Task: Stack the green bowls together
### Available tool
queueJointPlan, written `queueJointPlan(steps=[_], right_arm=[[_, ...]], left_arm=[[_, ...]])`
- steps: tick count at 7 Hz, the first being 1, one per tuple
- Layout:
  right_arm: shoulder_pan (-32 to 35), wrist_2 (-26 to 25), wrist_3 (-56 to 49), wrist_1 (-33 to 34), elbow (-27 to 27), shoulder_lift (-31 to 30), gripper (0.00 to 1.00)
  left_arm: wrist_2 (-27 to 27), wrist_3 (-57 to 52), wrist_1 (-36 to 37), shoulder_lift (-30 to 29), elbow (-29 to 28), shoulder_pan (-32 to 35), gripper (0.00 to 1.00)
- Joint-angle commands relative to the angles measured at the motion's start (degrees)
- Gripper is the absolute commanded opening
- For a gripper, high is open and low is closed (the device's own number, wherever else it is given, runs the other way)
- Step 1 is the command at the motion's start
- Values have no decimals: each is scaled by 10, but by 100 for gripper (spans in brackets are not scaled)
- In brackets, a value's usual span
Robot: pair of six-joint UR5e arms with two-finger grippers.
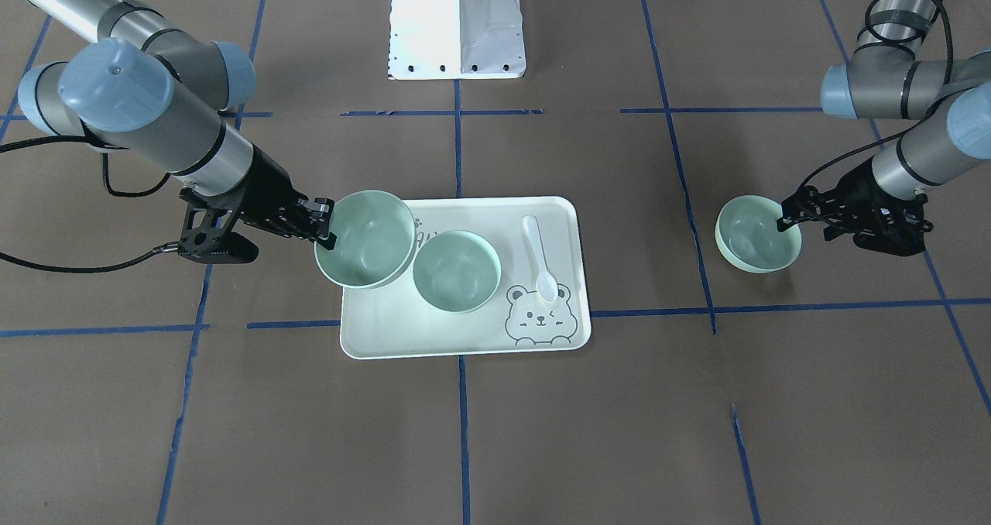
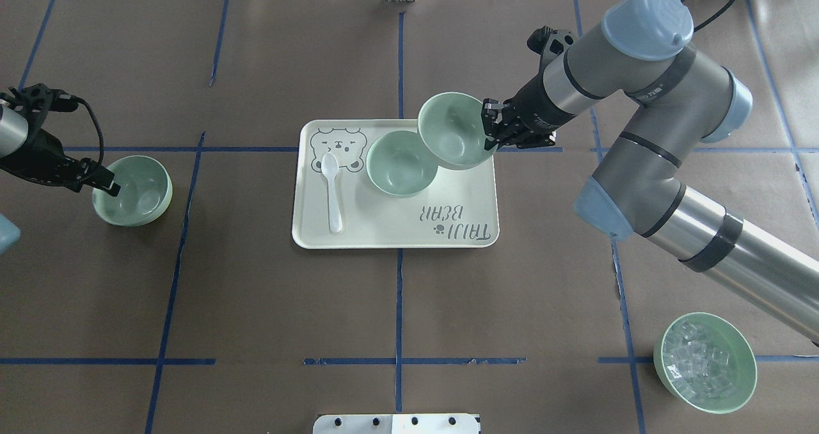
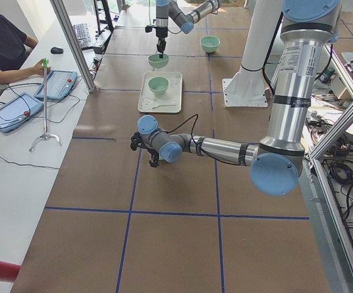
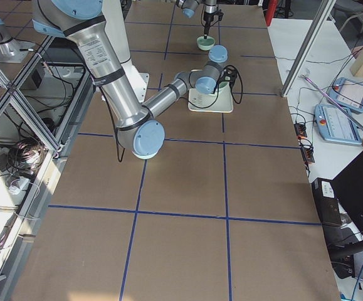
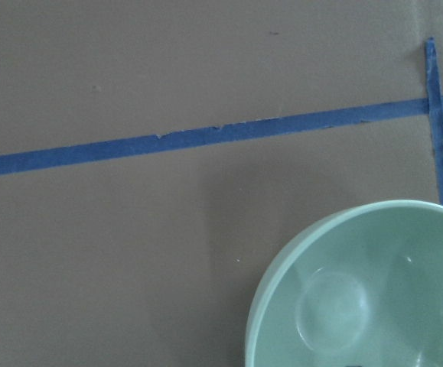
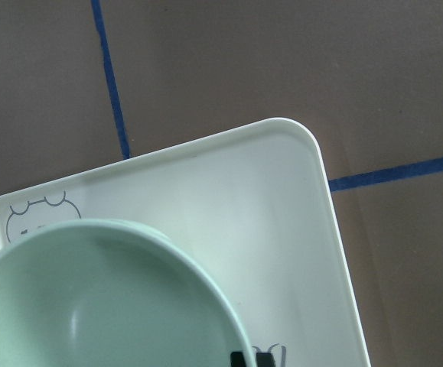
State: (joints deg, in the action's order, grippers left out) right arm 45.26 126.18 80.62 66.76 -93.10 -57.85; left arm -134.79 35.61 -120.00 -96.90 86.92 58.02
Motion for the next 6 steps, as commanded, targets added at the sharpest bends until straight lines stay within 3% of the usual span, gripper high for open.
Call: queueJointPlan(steps=[1, 4, 6], right_arm=[[-28, -38, 37, 10, 36, 51, 0], [-59, -93, 71, 11, 66, 75, 0], [-73, -101, 74, 11, 75, 77, 0]], left_arm=[[2, 3, 0, -10, -6, -4, 0], [3, 6, 0, -12, 6, -4, 0], [14, 14, 1, -13, 11, -4, 0]])
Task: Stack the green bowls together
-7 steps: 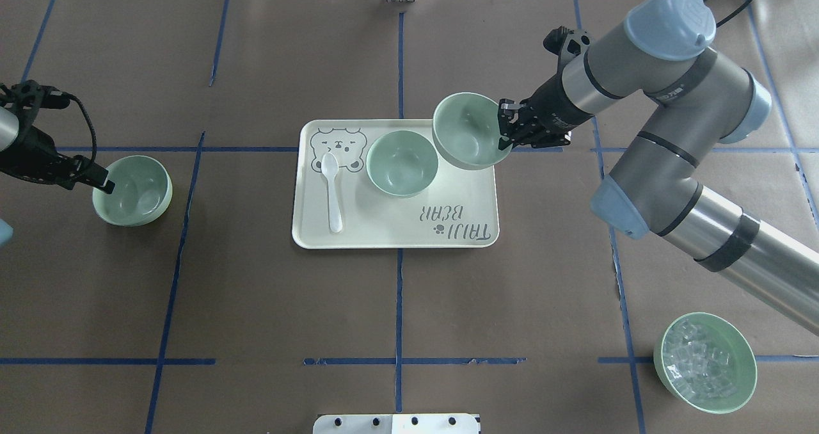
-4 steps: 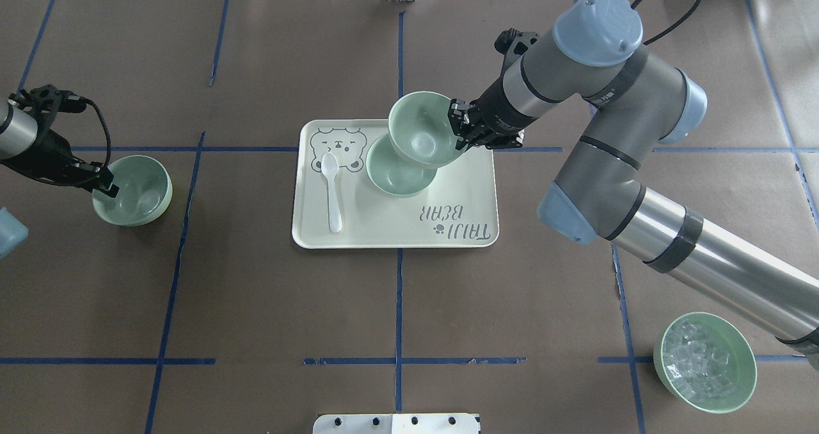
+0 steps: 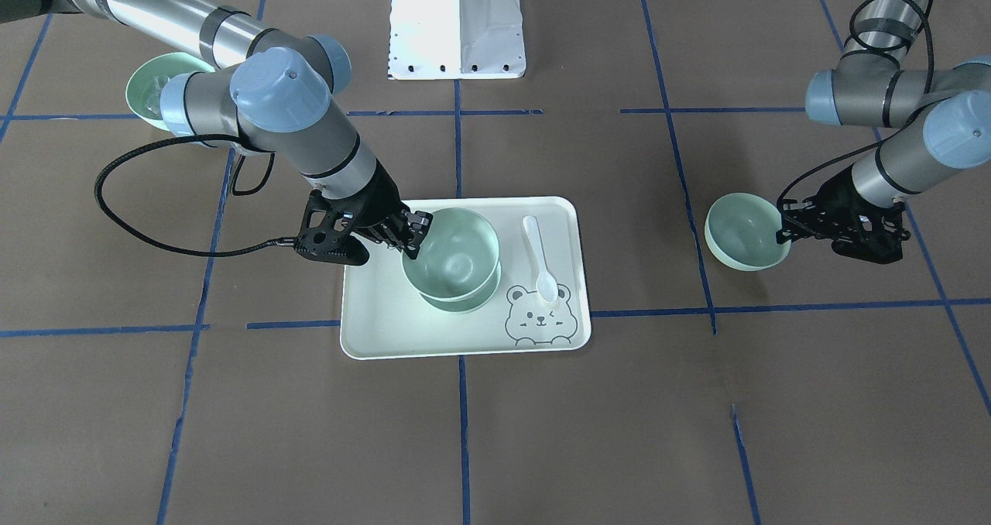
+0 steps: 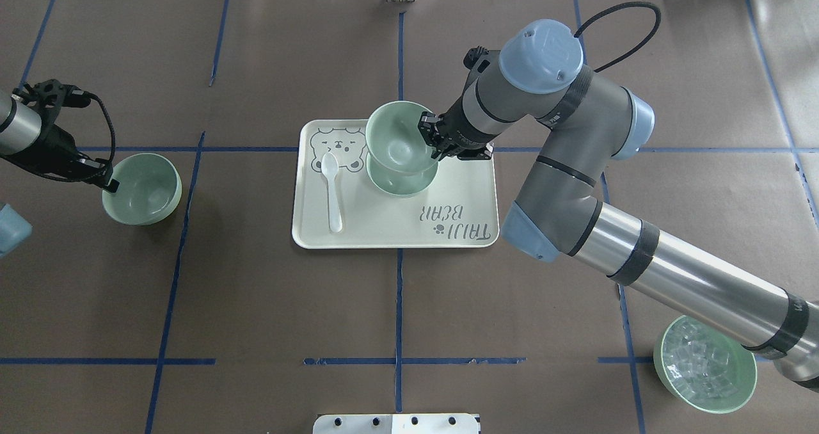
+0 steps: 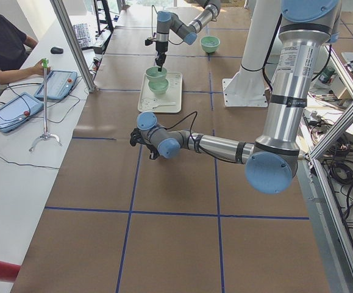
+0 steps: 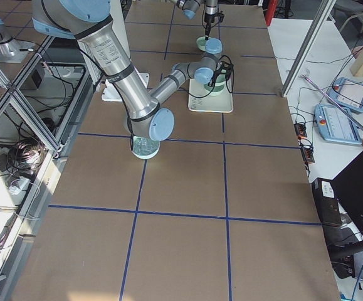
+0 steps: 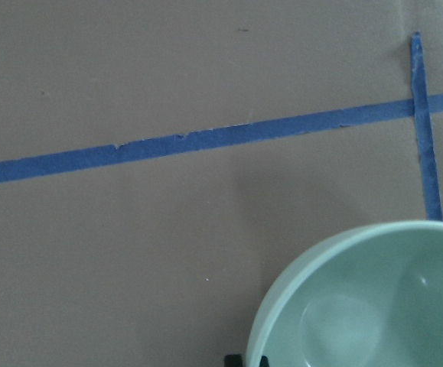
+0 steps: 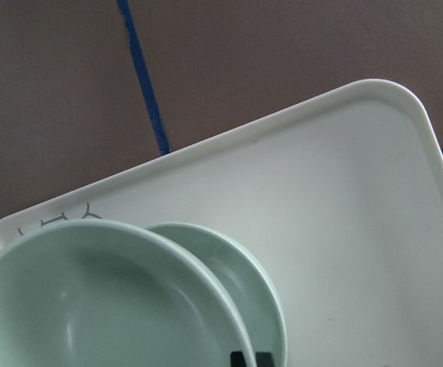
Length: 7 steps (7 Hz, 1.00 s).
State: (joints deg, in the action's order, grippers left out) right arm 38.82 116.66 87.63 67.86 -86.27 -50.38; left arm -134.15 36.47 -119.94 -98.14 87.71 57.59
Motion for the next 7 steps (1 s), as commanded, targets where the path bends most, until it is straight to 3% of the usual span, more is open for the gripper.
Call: queueJointPlan(steps=[1, 4, 5, 7], right_arm=[[-14, -13, 4, -3, 15, 4, 0], [-24, -26, 9, 0, 17, 7, 0], [-25, -28, 11, 2, 18, 6, 99], [-25, -29, 4, 1, 21, 6, 100]], left_arm=[[9, 34, 4, -8, 18, 0, 0], [6, 45, 13, -13, 36, 1, 0], [5, 45, 43, -27, 54, 1, 0], [5, 47, 136, -61, 97, 1, 0]])
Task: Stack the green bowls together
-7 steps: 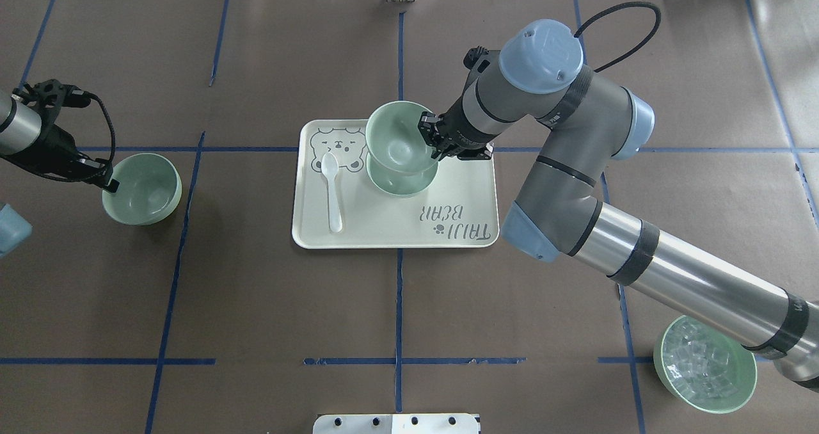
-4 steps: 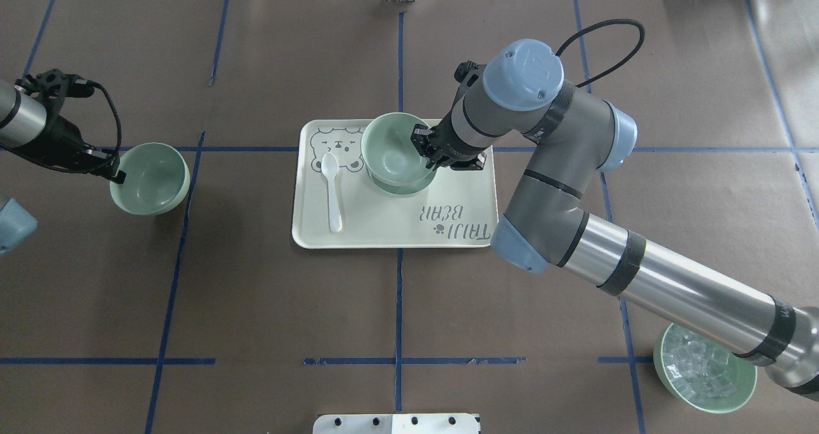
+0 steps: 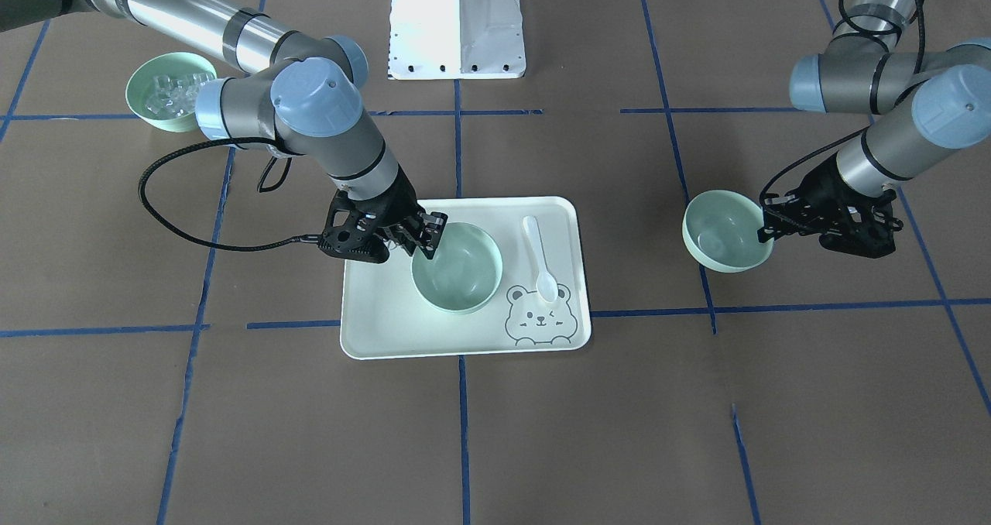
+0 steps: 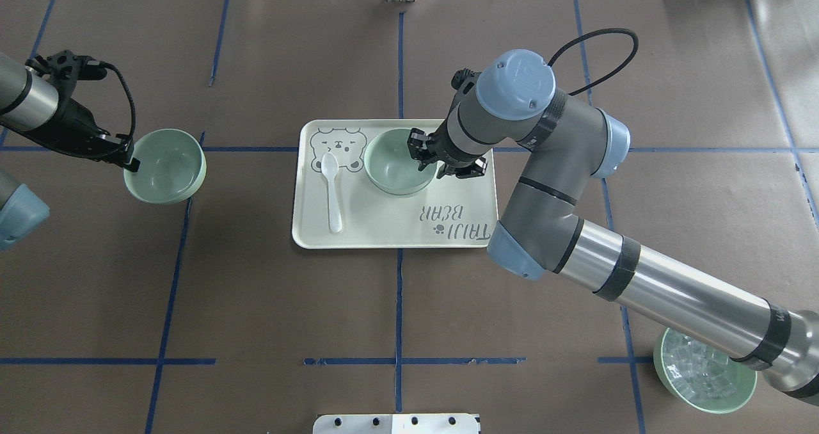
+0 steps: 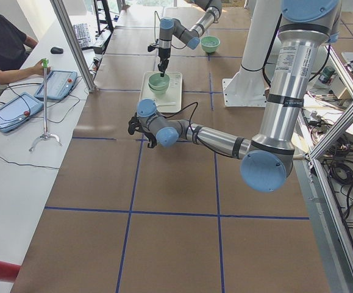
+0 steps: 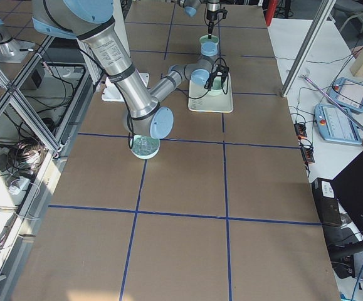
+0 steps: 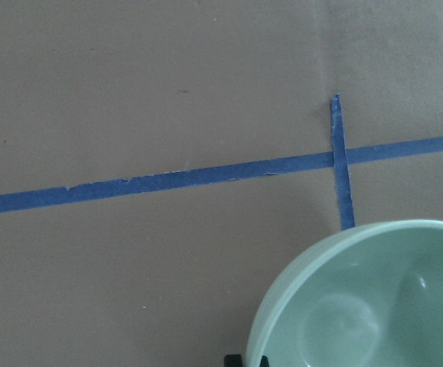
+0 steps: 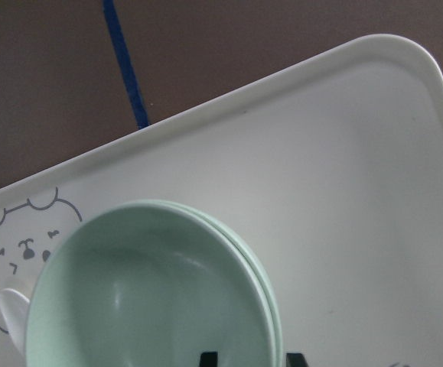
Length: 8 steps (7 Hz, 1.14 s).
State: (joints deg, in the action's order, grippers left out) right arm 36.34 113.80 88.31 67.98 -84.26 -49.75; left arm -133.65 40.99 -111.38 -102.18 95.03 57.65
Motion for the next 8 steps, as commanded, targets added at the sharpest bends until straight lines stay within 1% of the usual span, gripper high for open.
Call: queueJointPlan(steps=[1, 2, 3, 4, 5, 6, 7, 8], right_arm=[[9, 5, -2, -1, -6, 3, 100], [28, 11, -2, 0, -23, -1, 100], [69, 62, -4, -1, -35, -24, 100], [113, 110, -29, -2, -66, -76, 100], [140, 121, -97, -2, -97, -130, 100], [153, 121, -168, -2, -116, -180, 100], [158, 122, -191, -4, -116, -198, 100], [160, 121, -192, -7, -119, -213, 100]], left_arm=[[1, 51, 69, -56, 25, 0, 0], [1, 132, 71, -104, 23, -4, 0], [3, 232, 71, -154, 18, -44, 0], [10, 313, 70, -206, 5, -100, 0], [40, 374, 69, -271, -38, -131, 0], [85, 398, 69, -332, -95, -164, 0], [97, 398, 69, -339, -101, -165, 0], [110, 397, 68, -351, -120, -166, 0]])
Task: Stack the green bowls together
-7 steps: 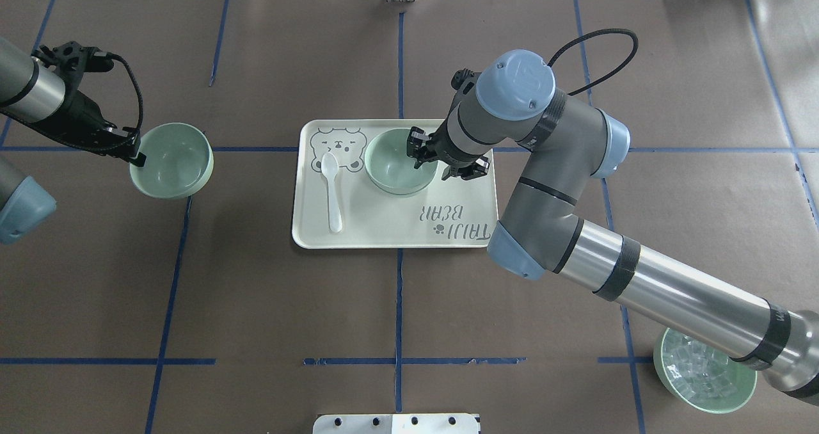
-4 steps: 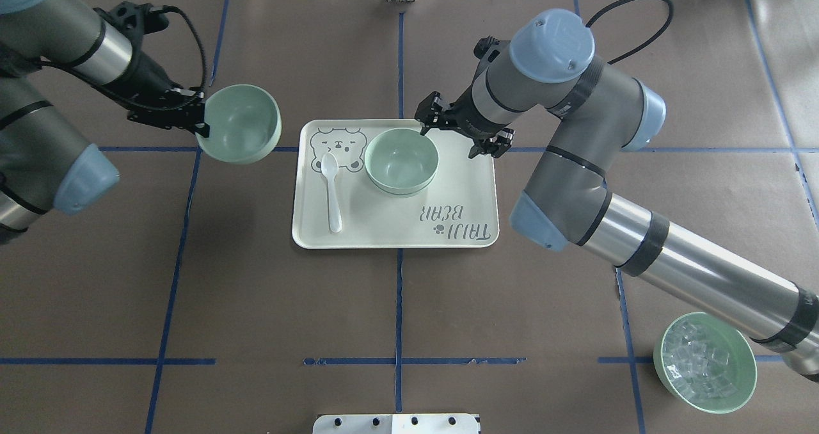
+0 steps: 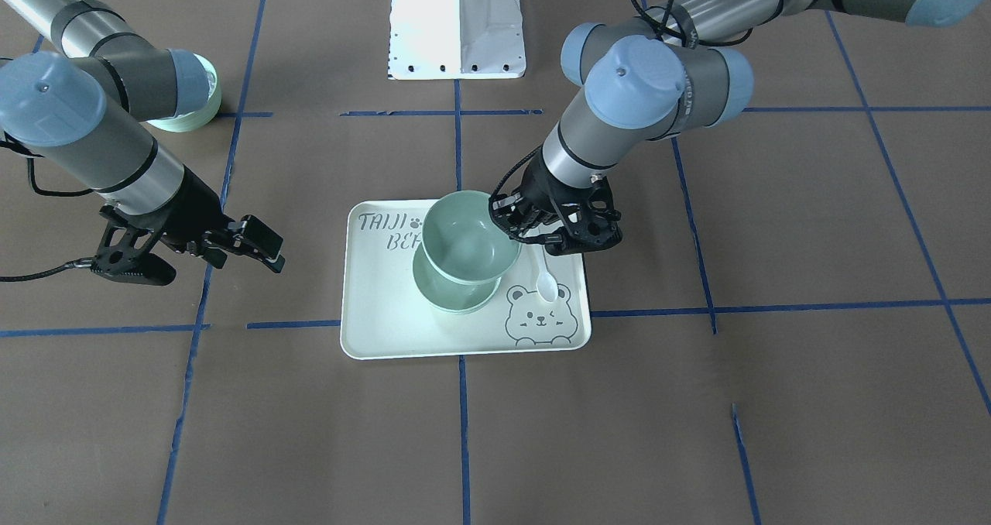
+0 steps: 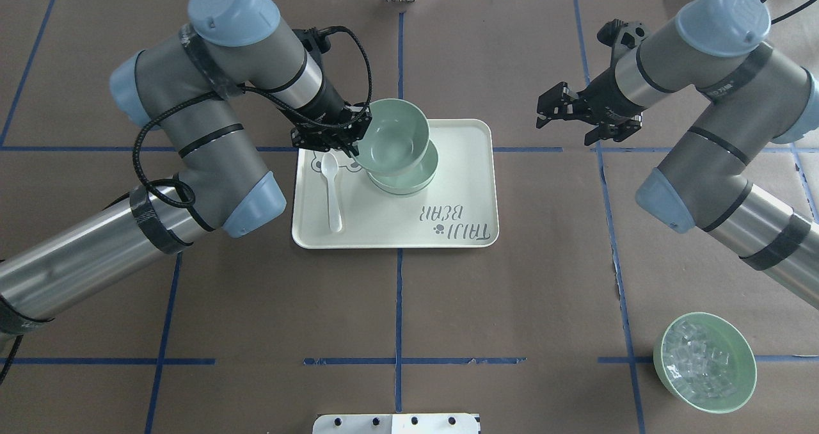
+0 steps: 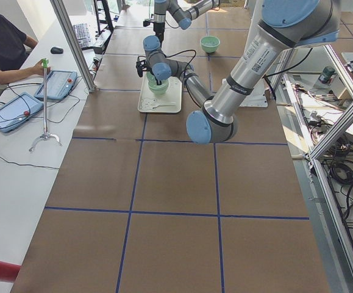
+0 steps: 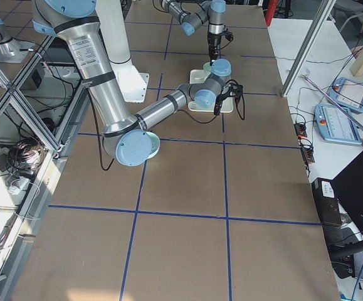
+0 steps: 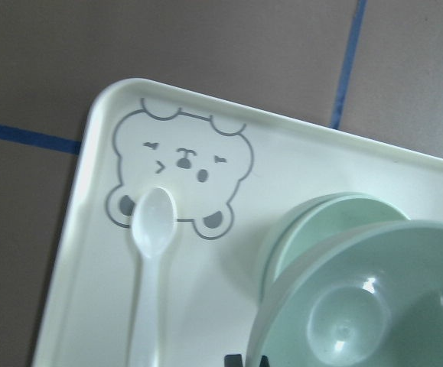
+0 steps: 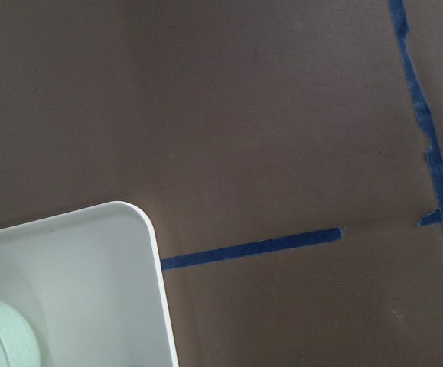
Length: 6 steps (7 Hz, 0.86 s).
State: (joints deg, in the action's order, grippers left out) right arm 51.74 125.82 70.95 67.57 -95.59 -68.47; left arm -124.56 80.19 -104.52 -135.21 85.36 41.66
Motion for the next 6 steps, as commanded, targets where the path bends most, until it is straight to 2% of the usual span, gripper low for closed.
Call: queueJointPlan(steps=[1, 3, 4, 5, 6], right_arm=[[8, 0, -24, -4, -6, -28, 100], [9, 1, -26, -4, -7, -28, 100], [9, 1, -26, -4, -7, -28, 100], [10, 1, -26, -4, -7, -27, 100], [13, 2, -26, -4, -7, -27, 100]], left_arm=[[46, 4, -1, -29, -45, -16, 0], [63, 3, -1, -26, -46, -30, 0], [63, 1, -2, -24, -47, -35, 3], [77, -7, -4, -22, -45, -43, 99], [87, -20, -3, -20, -41, -41, 100]])
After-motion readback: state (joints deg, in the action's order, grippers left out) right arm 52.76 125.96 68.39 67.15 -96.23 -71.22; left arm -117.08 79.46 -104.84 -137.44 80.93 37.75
